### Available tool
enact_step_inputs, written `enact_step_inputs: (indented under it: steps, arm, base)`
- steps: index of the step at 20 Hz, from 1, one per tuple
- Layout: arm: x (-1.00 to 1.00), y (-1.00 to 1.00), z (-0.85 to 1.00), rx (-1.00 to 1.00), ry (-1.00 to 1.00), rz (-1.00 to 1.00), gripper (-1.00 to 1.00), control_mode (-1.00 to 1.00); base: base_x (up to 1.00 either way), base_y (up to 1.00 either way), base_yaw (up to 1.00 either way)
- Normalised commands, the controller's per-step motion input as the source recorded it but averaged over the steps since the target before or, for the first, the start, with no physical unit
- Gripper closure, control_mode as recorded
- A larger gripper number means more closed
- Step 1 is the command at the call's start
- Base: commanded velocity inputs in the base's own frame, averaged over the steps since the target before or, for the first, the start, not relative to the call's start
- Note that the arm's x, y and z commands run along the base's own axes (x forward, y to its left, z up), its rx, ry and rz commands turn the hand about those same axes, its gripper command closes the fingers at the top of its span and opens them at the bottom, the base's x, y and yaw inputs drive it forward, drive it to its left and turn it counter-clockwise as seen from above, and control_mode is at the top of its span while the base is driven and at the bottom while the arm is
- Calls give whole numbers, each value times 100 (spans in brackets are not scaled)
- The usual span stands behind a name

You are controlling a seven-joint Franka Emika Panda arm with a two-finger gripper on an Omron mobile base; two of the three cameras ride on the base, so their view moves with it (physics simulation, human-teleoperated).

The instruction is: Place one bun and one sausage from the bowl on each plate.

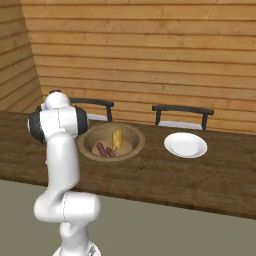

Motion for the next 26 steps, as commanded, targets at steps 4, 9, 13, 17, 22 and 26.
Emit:
enact_step_inputs:
  steps: [4, 9, 13, 17, 22, 26]
  arm:
    - [-3, 0, 0, 7, 51, 6, -100, -100]
    - [-26, 0, 1, 10, 49, 11, -100, -100]
    - [-81, 0, 7, 4, 42, 6, -100, -100]
    - [-93, -15, 69, 20, 6, 2, -100, -100]
    - [-98, -76, 84, 29, -45, 0, -100, -100]
    - [-96, -98, 52, 14, -70, 0, -100, -100]
  base:
    - [0, 0, 0]
    - [0, 0, 0]
    - [0, 0, 0]
    - [0, 0, 0]
    - [0, 0, 0]
    - [0, 0, 0]
